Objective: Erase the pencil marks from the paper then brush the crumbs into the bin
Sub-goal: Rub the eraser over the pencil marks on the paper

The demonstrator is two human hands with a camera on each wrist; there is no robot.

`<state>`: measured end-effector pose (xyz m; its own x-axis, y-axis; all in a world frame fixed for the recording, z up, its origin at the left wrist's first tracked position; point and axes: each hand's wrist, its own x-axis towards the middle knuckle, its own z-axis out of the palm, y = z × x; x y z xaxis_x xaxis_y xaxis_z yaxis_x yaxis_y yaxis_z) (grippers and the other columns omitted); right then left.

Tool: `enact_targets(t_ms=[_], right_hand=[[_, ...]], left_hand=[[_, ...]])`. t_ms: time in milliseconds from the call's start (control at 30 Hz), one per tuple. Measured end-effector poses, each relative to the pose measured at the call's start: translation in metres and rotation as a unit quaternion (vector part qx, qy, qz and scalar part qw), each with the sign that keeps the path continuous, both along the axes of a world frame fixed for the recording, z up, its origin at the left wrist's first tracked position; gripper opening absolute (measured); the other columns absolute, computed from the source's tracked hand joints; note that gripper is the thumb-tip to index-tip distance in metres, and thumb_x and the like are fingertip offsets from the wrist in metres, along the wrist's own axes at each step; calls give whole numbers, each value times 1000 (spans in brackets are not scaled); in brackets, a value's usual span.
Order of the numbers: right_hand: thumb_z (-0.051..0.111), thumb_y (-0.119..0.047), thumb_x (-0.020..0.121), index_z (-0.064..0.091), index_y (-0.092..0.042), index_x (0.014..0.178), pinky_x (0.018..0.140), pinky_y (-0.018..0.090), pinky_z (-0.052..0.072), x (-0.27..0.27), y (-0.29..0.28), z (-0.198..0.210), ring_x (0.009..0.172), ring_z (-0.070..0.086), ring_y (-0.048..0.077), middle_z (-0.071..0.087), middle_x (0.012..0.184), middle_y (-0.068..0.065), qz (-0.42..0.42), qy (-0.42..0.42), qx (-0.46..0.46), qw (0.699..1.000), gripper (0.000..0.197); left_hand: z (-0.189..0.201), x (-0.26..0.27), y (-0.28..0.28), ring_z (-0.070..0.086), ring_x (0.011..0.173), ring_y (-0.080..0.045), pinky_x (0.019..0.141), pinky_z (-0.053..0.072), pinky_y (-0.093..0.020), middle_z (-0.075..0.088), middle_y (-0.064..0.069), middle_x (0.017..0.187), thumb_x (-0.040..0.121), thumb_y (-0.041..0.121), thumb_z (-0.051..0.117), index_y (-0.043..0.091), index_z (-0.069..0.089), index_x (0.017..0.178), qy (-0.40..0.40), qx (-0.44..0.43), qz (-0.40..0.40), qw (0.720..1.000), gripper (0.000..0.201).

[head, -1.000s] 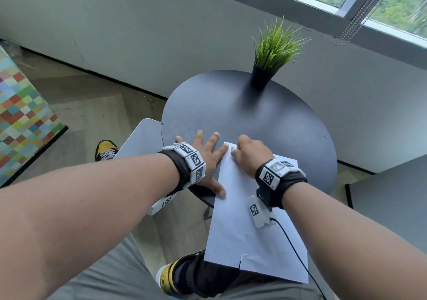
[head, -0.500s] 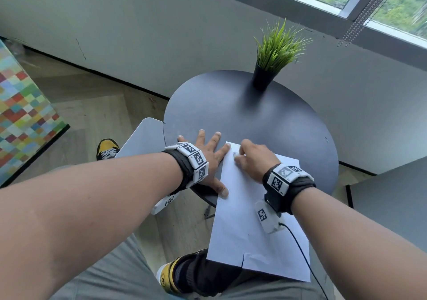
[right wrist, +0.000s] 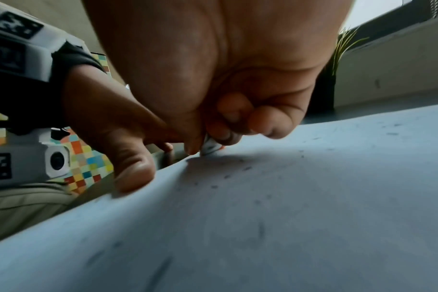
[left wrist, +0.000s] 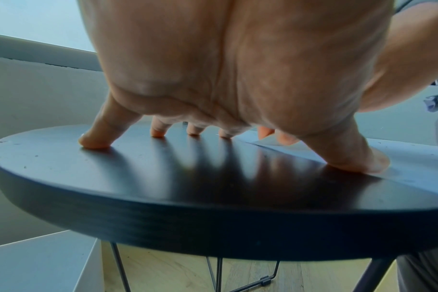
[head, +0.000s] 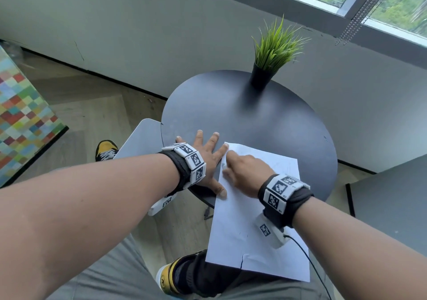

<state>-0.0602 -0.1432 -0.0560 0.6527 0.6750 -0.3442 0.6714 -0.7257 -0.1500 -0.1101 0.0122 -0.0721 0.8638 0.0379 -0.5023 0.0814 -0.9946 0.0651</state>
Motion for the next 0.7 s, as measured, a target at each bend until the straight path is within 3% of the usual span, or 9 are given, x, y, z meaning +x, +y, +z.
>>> enact_targets(t_ms=[133,233,300,367,400,467,567,633,700], right_hand=[[38,-37,100,37,-15,101,70,39,43,25,8,5,83,55,37,62,105,20,-83,-13,2,996,22],[40,-35,99,37,-14,100,70,37,41,33,15,7,86,56,39,61,108,21,-97,-32,-9,995,21],[40,-35,99,41,-15,115,70,37,40,19,17,6,95,60,39,62,113,19,-57,-32,-22,998,26],[39,-36,100,34,-16,140,71,37,40,4,15,5,101,61,38,62,119,17,-20,-27,-46,998,45],[38,-35,100,31,-16,143,71,37,40,1,14,4,101,61,37,62,119,16,-20,-26,-53,998,48],[38,-31,100,39,-14,127,69,36,39,9,16,4,92,59,38,62,114,17,-50,-26,-46,997,32],[39,-24,98,36,-13,99,67,37,40,34,19,8,78,51,36,62,105,19,-116,-36,-36,992,12],[39,-25,97,38,-13,100,68,37,41,32,21,10,80,53,36,62,105,18,-103,-41,-44,993,12],[40,-27,98,42,-15,114,68,36,42,16,22,9,88,60,37,63,108,16,-56,-44,-51,996,20]], left_hand=[[-1,1,1,-15,152,-43,103,13,-84,-26,5,165,49,103,51,38,-18,157,1,2,-4,1000,144],[-1,-2,1,-16,152,-42,105,12,-84,-27,6,165,48,103,50,39,-19,156,1,0,-1,1000,143],[0,-1,-1,-16,152,-42,105,12,-84,-27,6,165,50,102,52,38,-18,157,3,-2,1,1000,143],[2,-1,-1,-17,152,-42,104,11,-85,-27,5,165,51,100,54,37,-16,157,7,-5,3,1000,143],[2,0,-1,-17,152,-42,104,12,-85,-27,5,165,51,100,54,37,-16,157,8,-5,2,1000,143],[1,0,0,-16,152,-42,104,12,-84,-27,5,165,50,102,53,37,-17,157,7,-5,0,1000,143],[-3,0,1,-16,152,-42,105,12,-84,-28,5,165,48,103,50,39,-20,156,5,-4,-1,1000,144],[-2,-1,0,-17,152,-42,105,11,-84,-29,6,165,48,103,51,39,-20,156,6,-2,0,1000,144],[1,-1,-1,-18,152,-41,105,11,-84,-28,6,165,49,101,53,39,-19,156,8,-6,3,1000,143]])
